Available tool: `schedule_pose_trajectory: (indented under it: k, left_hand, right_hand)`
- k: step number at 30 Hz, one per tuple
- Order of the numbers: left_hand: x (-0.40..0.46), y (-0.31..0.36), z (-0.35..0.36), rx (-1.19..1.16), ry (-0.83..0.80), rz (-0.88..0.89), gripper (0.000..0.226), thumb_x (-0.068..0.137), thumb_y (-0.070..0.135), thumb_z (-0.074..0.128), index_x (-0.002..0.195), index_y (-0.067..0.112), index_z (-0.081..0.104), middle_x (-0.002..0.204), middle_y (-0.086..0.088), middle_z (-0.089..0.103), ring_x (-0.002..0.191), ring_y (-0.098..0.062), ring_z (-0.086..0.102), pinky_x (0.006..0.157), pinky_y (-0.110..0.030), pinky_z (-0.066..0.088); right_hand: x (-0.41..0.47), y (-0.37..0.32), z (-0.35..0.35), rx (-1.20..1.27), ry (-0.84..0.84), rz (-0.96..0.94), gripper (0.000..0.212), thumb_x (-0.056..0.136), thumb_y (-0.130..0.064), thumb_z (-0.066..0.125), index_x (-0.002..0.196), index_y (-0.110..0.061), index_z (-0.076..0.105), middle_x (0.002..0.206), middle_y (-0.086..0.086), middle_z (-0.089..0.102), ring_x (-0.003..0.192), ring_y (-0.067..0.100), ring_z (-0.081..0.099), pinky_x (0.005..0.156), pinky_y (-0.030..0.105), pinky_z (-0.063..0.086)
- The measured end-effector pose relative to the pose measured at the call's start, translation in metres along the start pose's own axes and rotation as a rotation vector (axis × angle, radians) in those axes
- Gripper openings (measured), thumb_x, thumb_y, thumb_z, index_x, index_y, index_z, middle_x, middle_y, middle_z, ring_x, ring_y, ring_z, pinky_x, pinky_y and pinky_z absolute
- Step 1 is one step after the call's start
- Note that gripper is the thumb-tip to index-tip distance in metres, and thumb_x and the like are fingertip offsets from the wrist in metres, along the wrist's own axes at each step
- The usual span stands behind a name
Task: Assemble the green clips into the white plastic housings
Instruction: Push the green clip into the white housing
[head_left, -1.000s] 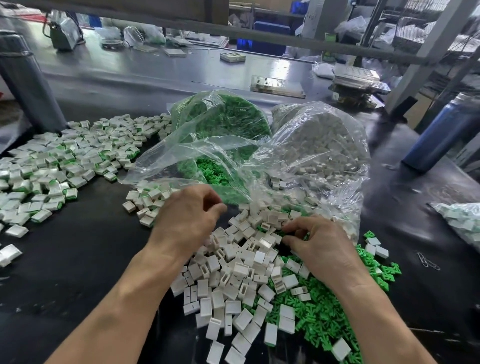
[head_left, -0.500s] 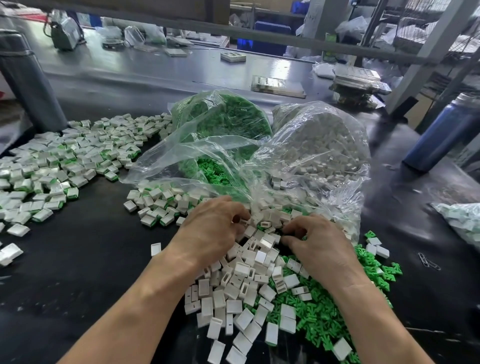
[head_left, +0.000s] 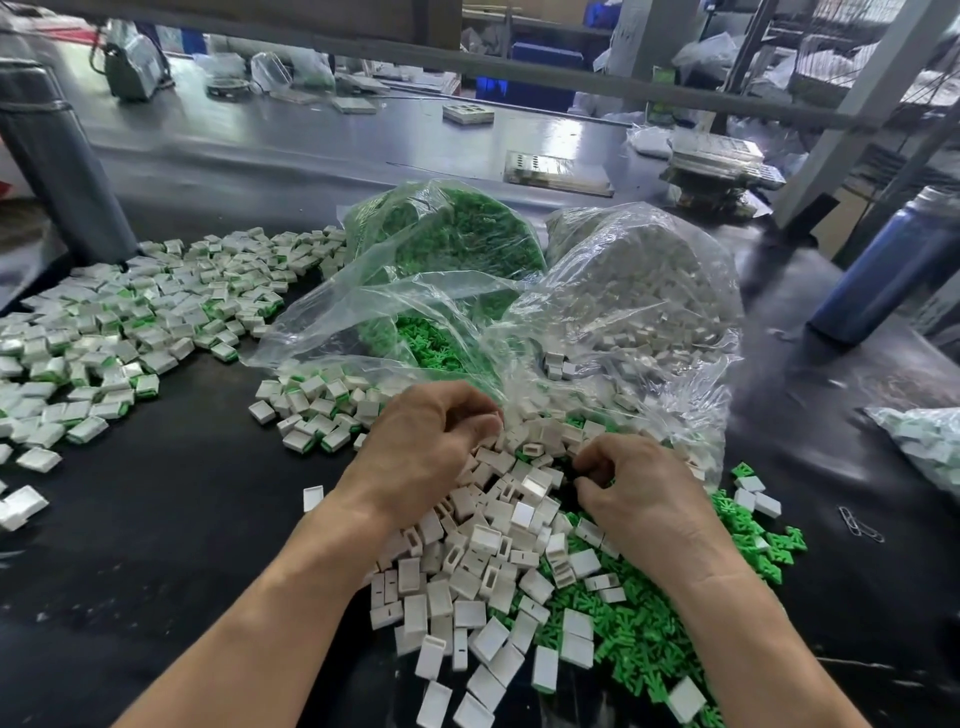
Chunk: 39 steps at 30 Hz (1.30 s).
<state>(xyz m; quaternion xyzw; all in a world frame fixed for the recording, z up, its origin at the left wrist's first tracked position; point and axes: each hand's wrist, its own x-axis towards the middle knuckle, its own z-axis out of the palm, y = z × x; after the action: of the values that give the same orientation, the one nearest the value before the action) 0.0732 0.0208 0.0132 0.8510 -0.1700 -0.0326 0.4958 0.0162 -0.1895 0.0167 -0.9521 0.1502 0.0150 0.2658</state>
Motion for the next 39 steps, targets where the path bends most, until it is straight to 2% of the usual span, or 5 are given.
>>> schedule_pose_trajectory:
  k: [5, 13, 19, 28, 39]
  left_hand:
    - [0.0, 0.008, -0.001, -0.343, 0.014, -0.012, 0.01, 0.095, 0.014, 0.071, 0.103, 0.017, 0.075, 0.089, 0.007, 0.078, 0.073, -0.004, 0.07, 0.067, -0.014, 0.054]
    - [-0.002, 0.011, 0.0, -0.429, -0.003, 0.034, 0.023, 0.084, 0.02, 0.08, 0.107, 0.02, 0.076, 0.095, 0.008, 0.078, 0.082, -0.001, 0.071, 0.07, -0.013, 0.055]
    - [-0.003, 0.01, 0.004, -0.433, -0.047, 0.037, 0.03, 0.077, 0.034, 0.08, 0.104, 0.019, 0.078, 0.093, 0.001, 0.077, 0.077, -0.011, 0.069, 0.067, -0.024, 0.059]
    - [-0.003, 0.01, 0.009, -0.485, -0.08, 0.039, 0.035, 0.071, 0.027, 0.085, 0.1, 0.012, 0.074, 0.089, -0.003, 0.076, 0.077, -0.02, 0.073, 0.071, -0.026, 0.062]
    - [-0.004, 0.011, 0.013, -0.461, -0.032, 0.088, 0.032, 0.073, 0.022, 0.085, 0.099, 0.008, 0.072, 0.086, -0.01, 0.073, 0.071, -0.021, 0.069, 0.067, -0.028, 0.061]
  right_hand:
    - [0.001, -0.001, -0.002, -0.021, 0.007, 0.016, 0.007, 0.095, -0.034, 0.074, 0.094, -0.034, 0.067, 0.102, -0.012, 0.061, 0.096, 0.012, 0.061, 0.097, 0.04, 0.054]
    - [-0.002, -0.001, -0.001, 0.036, 0.029, -0.03, 0.012, 0.097, -0.029, 0.072, 0.094, -0.034, 0.061, 0.096, -0.013, 0.063, 0.092, 0.011, 0.061, 0.094, 0.041, 0.056]
    - [0.0, -0.001, 0.001, 0.544, 0.076, -0.112, 0.01, 0.099, -0.021, 0.07, 0.101, -0.029, 0.077, 0.084, -0.014, 0.074, 0.074, -0.003, 0.068, 0.06, 0.008, 0.05]
    - [-0.005, -0.005, -0.002, 1.113, -0.007, -0.134, 0.014, 0.087, -0.019, 0.074, 0.1, -0.016, 0.08, 0.077, 0.012, 0.074, 0.063, 0.023, 0.069, 0.06, 0.034, 0.062]
    - [-0.012, -0.014, 0.002, 1.1, -0.02, -0.228, 0.023, 0.079, -0.026, 0.078, 0.102, -0.024, 0.08, 0.086, 0.015, 0.078, 0.073, 0.03, 0.075, 0.079, 0.062, 0.058]
